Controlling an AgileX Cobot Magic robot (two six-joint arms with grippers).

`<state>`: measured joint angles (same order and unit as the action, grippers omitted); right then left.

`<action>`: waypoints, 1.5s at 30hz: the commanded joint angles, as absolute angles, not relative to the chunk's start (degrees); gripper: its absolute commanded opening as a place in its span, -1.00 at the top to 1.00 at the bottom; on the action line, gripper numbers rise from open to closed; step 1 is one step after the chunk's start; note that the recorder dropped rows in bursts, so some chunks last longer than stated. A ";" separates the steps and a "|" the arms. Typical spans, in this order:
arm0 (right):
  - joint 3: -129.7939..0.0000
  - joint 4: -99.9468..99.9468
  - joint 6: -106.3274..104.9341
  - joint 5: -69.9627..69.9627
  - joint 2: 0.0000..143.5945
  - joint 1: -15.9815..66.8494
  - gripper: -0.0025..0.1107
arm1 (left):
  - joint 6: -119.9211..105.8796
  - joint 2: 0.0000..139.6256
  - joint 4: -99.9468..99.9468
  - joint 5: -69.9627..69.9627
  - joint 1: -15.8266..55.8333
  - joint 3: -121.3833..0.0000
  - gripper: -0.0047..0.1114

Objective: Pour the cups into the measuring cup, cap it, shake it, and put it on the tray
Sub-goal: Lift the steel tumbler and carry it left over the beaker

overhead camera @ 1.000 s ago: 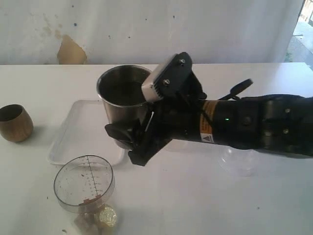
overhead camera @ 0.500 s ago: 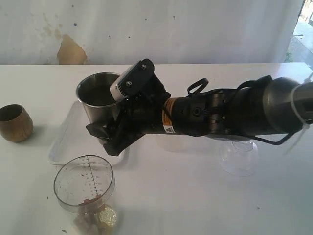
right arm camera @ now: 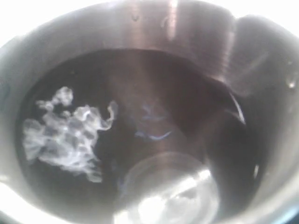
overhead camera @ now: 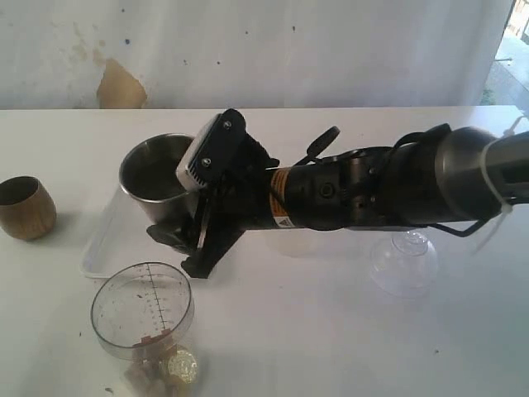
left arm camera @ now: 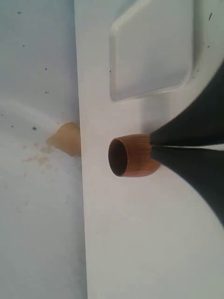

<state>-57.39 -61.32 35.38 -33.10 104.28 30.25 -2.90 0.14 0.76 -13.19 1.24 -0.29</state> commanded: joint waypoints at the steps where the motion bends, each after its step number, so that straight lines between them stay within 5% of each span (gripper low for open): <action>1: -58.13 -61.37 34.70 -36.25 101.52 30.28 0.96 | -2.86 0.00 0.57 -13.31 1.29 0.00 0.90; 45: -58.13 -66.84 21.99 -35.64 97.29 30.28 0.96 | -2.86 0.00 0.57 -13.31 1.29 0.00 0.90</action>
